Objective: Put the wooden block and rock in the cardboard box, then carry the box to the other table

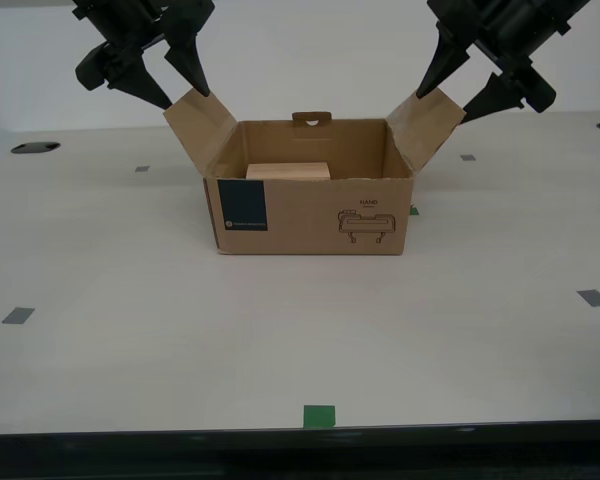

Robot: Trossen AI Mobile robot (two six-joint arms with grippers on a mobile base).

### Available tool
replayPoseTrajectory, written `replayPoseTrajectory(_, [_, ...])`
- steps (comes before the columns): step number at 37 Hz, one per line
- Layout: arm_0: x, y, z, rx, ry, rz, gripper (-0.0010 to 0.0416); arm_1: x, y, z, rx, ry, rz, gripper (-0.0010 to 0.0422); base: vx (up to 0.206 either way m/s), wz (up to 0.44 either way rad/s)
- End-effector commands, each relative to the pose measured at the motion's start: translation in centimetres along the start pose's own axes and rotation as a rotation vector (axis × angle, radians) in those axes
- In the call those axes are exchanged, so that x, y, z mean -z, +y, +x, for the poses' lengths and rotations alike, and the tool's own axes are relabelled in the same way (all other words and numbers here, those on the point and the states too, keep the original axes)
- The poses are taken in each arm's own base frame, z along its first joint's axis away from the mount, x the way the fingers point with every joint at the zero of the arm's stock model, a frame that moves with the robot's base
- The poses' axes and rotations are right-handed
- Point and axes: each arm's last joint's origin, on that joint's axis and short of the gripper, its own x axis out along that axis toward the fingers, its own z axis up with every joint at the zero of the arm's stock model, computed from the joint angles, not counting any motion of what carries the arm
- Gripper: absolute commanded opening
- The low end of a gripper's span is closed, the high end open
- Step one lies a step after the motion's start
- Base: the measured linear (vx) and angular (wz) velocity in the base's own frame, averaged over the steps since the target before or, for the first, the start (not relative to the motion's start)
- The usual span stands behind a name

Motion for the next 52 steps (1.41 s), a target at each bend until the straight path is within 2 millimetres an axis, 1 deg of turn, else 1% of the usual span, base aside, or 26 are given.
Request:
replayPoseTrajectory(1, [-0.2,-0.4,0.7,-0.006,-0.003,0.006,0.0315,-0.1,-0.1,0.0,0.006,-0.011,-0.003,0.0279,0.0,0.0])
replayPoseTrajectory(7, [-0.7,-0.8,1.3,-0.008,0.003,0.01,0.0313,-0.4,-0.1,0.0,0.008,-0.036,-0.006,0.0279,0.0,0.0])
replayPoseTrajectory(11, [-1.0,-1.0,1.9,-0.009,0.009,0.01,0.0314,-0.5,0.2,0.9,0.025,-0.025,-0.03,0.0279,0.0,0.0])
replayPoseTrajectory(19, [-1.6,-0.8,2.5,-0.024,0.014,0.002,0.0311,0.1,1.9,5.3,0.034,0.073,-0.066,0.0279,0.0,0.0])
replayPoseTrajectory(23, [-1.6,-0.7,2.6,-0.03,0.009,-0.007,0.0312,0.1,2.3,6.4,0.042,0.086,-0.071,0.0279,0.0,0.0])
replayPoseTrajectory(29, [-1.7,-0.2,3.0,-0.053,-0.002,-0.011,0.0314,-0.2,2.1,6.8,0.081,0.08,-0.084,0.0279,0.0,0.0])
replayPoseTrajectory(34, [-1.7,0.0,3.8,-0.055,0.007,-0.006,0.0307,-0.4,2.0,6.6,0.082,0.07,-0.09,0.0279,0.0,0.0])
replayPoseTrajectory(36, [-1.7,-0.3,4.6,-0.058,0.018,-0.002,0.0303,-0.4,2.0,6.6,0.082,0.07,-0.094,0.0279,0.0,0.0])
replayPoseTrajectory(39, [-1.5,-0.3,5.1,-0.058,0.031,-0.001,0.0299,-0.4,1.9,6.6,0.082,0.073,-0.097,0.0279,0.0,0.0])
replayPoseTrajectory(49, [-1.7,0.0,4.9,-0.056,0.022,-0.013,0.0293,-0.3,1.9,6.6,0.081,0.08,-0.101,0.0278,0.0,0.0])
replayPoseTrajectory(52, [-1.6,0.0,4.9,-0.056,0.027,-0.019,0.0286,-0.3,1.9,6.6,0.082,0.081,-0.102,0.0266,0.0,0.0])
